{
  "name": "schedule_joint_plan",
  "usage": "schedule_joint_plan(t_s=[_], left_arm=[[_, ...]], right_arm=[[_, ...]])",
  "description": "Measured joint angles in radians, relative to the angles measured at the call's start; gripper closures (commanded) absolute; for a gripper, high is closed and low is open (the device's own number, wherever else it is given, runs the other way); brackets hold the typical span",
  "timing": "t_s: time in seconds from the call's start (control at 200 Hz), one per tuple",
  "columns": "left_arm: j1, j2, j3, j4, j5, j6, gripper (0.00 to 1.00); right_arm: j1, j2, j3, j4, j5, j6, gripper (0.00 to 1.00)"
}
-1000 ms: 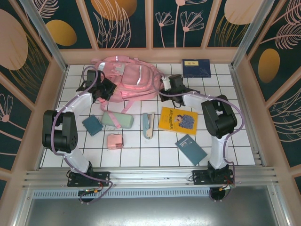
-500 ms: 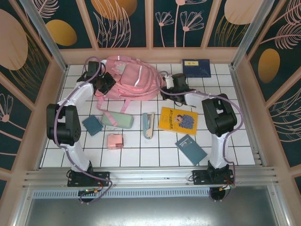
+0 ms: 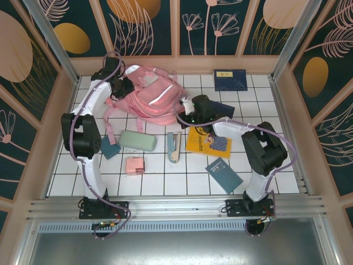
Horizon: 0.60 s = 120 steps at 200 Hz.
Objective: Pack the student bag
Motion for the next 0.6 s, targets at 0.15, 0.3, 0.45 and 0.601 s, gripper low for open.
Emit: schedule_joint_plan(t_s=[0.15,0.3,0.45,0.601], left_arm=[[0.002,0.073,0.148,-0.062,-0.024,0.050,0.56],[0.001,0.074,0.170,-0.071,-0.074,0.037,0.35],[0.010,-0.035,-0.002,-0.014,-0.135,-0.009,0.20],[0.022,-0.185,-0.194,0.026,-0.141,-0.085,0.17]], right_arm=[[0.098,-0.001,0.004,-0.006,-0.003,0.044,1.00],[0.164,0.028,0.082,-0.029,-0.006,0.092,1.00],[0.187,0.093,0.154,-0.026,-0.029,0.157,1.00],[0.203,0.167,0.222,-0.024,-0.072,0.213,1.00]])
